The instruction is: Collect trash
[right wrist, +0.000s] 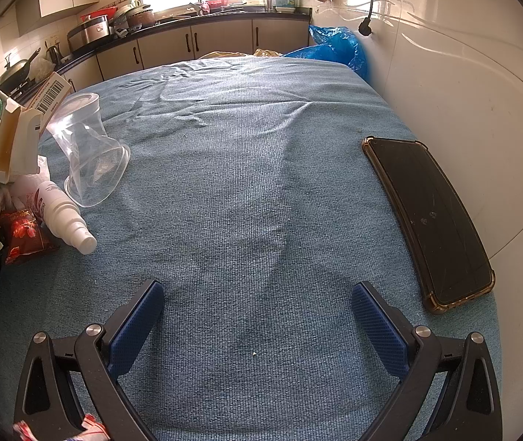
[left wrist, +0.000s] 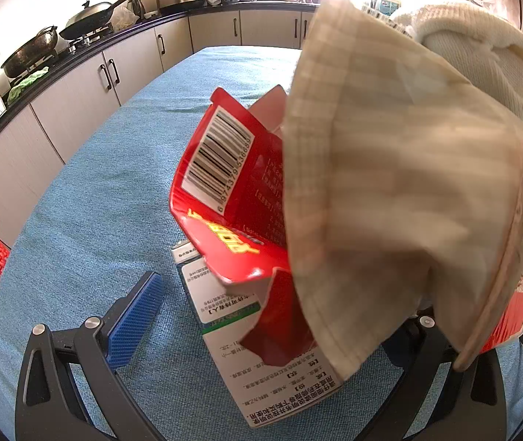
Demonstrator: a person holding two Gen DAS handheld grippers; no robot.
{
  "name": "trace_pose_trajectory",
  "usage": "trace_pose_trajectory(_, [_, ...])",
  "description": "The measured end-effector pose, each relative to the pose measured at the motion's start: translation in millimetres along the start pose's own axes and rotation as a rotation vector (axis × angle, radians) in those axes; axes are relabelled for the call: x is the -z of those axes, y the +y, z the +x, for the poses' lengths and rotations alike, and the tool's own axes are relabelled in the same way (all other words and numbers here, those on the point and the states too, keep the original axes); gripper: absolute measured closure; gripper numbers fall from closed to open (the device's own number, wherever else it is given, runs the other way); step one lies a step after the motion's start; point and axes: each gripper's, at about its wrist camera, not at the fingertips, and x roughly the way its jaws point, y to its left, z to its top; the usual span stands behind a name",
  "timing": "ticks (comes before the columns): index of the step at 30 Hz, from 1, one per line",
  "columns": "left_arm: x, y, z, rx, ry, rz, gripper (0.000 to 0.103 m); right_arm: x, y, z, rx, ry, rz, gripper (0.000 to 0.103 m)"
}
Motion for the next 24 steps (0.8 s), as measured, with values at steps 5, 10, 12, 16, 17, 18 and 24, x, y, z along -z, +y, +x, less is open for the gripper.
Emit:
trace_pose_trajectory(5, [0,0,0,0.000,0.000,0.000,0.000,0,0,0,-0.001,0.000,0.000,0.000])
trace_pose_trajectory(10, [0,-2,-2,0.000,0.000,0.000,0.000,-1,1,2,-0.002,0.008,0.013,0.000])
trace_pose_trajectory(12, [1,-2,-2,0.000,0.002,0.000,0.000,-3,3,2,0.009,0.046,0.029,0.000])
trace_pose_trajectory(16, [2,-2,-1,0.040,0.032,0.058,0.000,-9,4,5,0.037,0.103,0.066,0.000])
trace_pose_trajectory(17, [1,-1,-1,0.047,0.043,0.068,0.000,-9,4,4,0.034,0.113,0.064,0.000])
trace_pose_trajectory(18, [0,0,-1,0.050,0.052,0.075,0.000,-9,3,5,0.028,0.125,0.059,0.000])
trace_pose_trajectory(24, [13,1,-11,0.093,0.063,0.129,0.000,4,7,-6,0.003,0.135,0.023,0.000])
